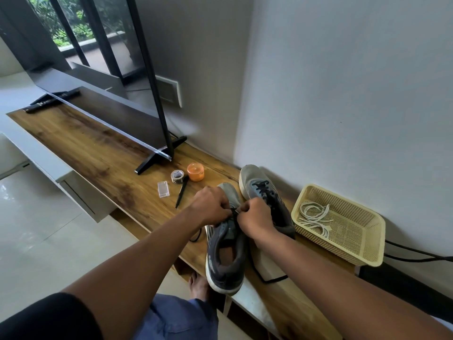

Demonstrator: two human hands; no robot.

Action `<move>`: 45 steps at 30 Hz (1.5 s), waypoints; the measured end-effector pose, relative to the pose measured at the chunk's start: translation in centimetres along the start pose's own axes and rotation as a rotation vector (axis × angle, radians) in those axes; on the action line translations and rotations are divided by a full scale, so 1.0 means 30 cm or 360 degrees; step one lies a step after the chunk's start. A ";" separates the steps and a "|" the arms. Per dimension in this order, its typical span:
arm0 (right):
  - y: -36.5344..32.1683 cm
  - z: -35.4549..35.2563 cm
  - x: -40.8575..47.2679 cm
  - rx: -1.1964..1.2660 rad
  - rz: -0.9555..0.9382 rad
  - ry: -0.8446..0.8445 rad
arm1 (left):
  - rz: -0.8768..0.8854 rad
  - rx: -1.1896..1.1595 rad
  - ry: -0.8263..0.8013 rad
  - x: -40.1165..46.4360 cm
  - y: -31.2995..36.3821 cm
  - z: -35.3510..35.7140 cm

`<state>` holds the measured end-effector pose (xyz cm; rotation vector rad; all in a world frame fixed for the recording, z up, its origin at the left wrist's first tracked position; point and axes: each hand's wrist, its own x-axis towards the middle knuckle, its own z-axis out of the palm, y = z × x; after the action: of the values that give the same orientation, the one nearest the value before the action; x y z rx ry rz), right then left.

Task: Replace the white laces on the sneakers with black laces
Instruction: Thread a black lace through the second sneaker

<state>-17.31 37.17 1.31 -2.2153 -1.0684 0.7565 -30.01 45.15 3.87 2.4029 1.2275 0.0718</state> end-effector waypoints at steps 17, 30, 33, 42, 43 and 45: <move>0.025 0.003 0.016 0.0183 0.0015 -0.0016 | -0.0219 -0.0417 -0.0155 0.006 -0.021 0.022; 0.039 0.009 0.027 0.0295 0.0050 -0.0061 | -0.0094 -0.0109 -0.0075 0.013 0.005 0.019; 0.024 0.003 0.019 0.0278 0.0031 -0.0118 | -0.0139 -0.0105 -0.0021 0.009 0.003 0.028; -0.005 -0.041 0.021 -0.0036 -0.0088 -0.0237 | -0.0301 -0.0447 -0.0135 -0.004 -0.022 0.033; -0.011 -0.046 0.021 -0.0157 -0.0169 -0.0236 | -0.0279 -0.0437 -0.0173 -0.004 -0.020 0.029; -0.019 -0.049 0.018 -0.0421 -0.0398 -0.0180 | -0.0239 -0.0381 -0.0237 -0.003 -0.012 0.023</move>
<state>-16.30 37.56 2.59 -2.2131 -1.5461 0.6680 -30.17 45.01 3.13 2.0677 1.2502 -0.0060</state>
